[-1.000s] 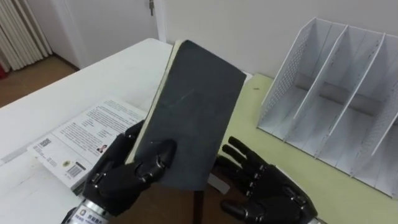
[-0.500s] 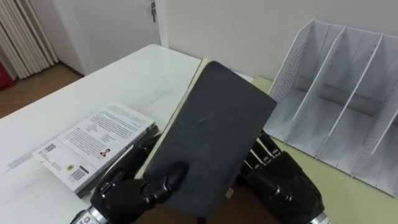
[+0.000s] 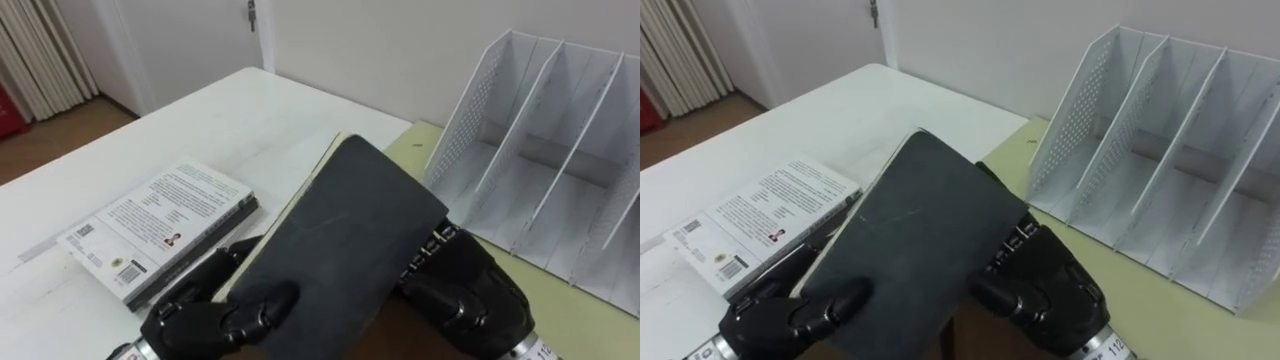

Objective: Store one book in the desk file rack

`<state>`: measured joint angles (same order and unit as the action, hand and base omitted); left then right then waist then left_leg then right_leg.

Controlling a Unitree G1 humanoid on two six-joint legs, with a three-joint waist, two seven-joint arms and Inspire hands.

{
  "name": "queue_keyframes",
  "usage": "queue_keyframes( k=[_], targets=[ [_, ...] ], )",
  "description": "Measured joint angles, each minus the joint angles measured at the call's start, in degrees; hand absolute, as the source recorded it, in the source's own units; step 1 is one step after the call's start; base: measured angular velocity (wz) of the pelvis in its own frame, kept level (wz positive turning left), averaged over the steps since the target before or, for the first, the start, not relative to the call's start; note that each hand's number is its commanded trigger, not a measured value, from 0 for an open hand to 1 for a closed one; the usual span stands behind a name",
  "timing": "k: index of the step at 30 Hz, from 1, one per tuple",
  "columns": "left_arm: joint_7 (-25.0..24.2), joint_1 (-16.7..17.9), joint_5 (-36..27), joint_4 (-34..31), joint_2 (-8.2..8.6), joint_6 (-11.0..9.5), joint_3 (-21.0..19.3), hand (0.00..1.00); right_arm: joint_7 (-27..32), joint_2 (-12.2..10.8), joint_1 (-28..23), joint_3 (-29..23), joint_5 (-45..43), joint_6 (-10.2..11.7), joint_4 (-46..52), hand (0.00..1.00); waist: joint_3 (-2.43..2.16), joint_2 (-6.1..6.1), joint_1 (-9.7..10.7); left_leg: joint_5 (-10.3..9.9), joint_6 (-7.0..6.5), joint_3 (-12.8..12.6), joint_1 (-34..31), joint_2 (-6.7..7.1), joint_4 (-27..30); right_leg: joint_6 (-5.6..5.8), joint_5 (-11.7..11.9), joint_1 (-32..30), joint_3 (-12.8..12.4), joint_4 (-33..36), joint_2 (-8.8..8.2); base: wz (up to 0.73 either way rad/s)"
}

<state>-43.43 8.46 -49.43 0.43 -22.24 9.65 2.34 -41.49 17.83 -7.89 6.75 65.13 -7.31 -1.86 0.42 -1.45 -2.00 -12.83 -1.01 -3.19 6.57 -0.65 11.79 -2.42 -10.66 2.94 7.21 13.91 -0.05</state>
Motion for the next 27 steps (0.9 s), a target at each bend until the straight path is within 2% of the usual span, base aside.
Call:
queue_keyframes(
  k=[3, 4, 7, 15, 18, 20, 27],
  targets=[
    [-0.04, -0.17, 0.0, 0.27, -1.39, 0.04, 0.0, 1.0, -0.01, 0.69, -0.13, -0.01, -0.25, -1.15, 0.0, 0.0, 0.17, 0.27, 0.11, 0.0, 0.0, 0.01, -0.24, 0.01, -0.05, 0.0, -0.06, 0.05, -0.01, 0.01, 0.02, 0.0],
    [-0.05, -0.17, 0.01, 0.27, -2.2, 0.15, 0.0, 1.0, -0.02, 0.9, -0.24, -0.05, -0.5, -1.88, 0.0, 0.31, 0.19, 0.4, 0.18, -0.01, 0.0, 0.0, -0.25, 0.01, -0.08, 0.03, -0.09, 0.04, -0.01, 0.0, 0.04, 0.0],
    [-0.34, -0.17, 0.0, 0.27, -3.7, 0.33, 0.0, 1.0, -0.03, 1.04, -0.28, -0.05, -0.51, -3.06, 0.0, 1.0, 0.02, 0.69, 0.18, -0.05, 0.01, 0.01, -0.18, 0.01, -0.08, 0.03, -0.08, 0.14, -0.06, -0.02, 0.1, 0.0],
    [-1.22, -0.24, 0.02, 0.89, -4.48, 0.34, -0.02, 1.0, -1.88, 1.2, -0.29, 0.1, -0.7, -3.25, 0.0, 1.0, -0.16, 0.46, 0.05, -0.07, 0.03, 0.06, 0.1, -0.02, -0.07, 0.02, -0.05, 0.35, -0.05, -0.07, 0.14, 0.0],
    [-2.48, -0.26, 0.08, 0.88, -5.49, 0.41, 0.24, 1.0, -2.03, 1.7, -0.29, 0.87, -0.69, -3.25, 0.0, 1.0, -0.34, 0.04, 0.05, -0.08, 0.03, 0.07, 0.17, -0.04, -0.07, 0.0, -0.04, 0.3, -0.05, -0.14, 0.16, 0.0],
    [-3.37, -0.33, 0.1, 0.87, -5.81, 0.41, 0.54, 1.0, -2.29, 1.96, -0.29, 1.13, -0.7, -3.25, 0.0, 1.0, -0.2, -0.24, 0.05, -0.08, 0.03, 0.07, 0.19, -0.03, -0.07, 0.0, -0.04, 0.29, -0.05, -0.14, 0.15, 0.0],
    [-4.53, -0.44, 0.09, 0.88, -5.8, 0.51, 1.6, 1.0, -2.46, 2.06, -0.3, 1.1, -0.64, -3.06, 0.0, 1.0, -0.16, -0.47, 0.01, -0.07, 0.03, 0.07, 0.09, -0.05, -0.08, 0.0, -0.05, 0.05, -0.12, -0.2, 0.18, 0.0]
  ],
)
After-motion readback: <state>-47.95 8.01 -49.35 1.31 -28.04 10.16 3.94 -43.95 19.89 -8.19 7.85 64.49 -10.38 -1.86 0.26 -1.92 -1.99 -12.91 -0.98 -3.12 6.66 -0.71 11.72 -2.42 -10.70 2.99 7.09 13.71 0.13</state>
